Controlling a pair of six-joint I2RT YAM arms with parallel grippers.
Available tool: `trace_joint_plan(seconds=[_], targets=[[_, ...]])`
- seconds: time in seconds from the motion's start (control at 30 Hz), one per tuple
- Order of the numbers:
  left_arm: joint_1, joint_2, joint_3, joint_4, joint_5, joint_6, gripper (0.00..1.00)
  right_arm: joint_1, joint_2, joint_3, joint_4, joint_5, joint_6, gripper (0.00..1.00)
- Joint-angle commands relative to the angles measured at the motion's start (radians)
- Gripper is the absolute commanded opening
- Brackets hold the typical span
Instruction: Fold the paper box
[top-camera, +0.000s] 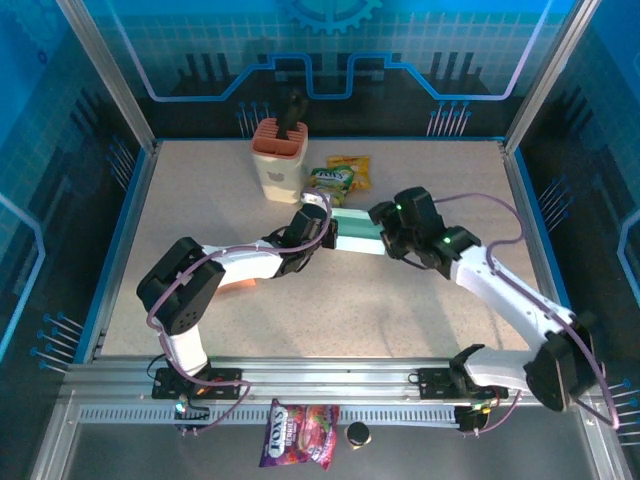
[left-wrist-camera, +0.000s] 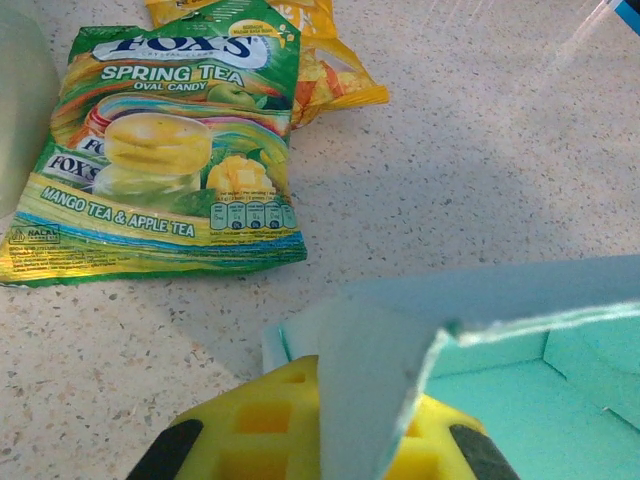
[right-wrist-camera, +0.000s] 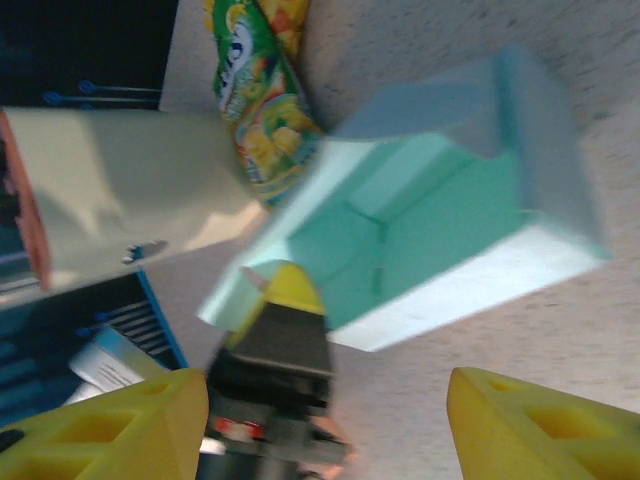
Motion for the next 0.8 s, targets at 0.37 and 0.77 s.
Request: trace_joint_plan(seconds=[0.37,0.77], targets=[[-0.034,0.000,0.009,-0.089,-0.001,-0.029,0.00,-0.008,0.231,0.177,-0.039,0.007,0.295,0.50],[-0.038,-0.003,0.009,-0.093,0.000,-0.029,0.00,-0.046,0.263,0.135,0.004,-0.055,0.335,0.17]])
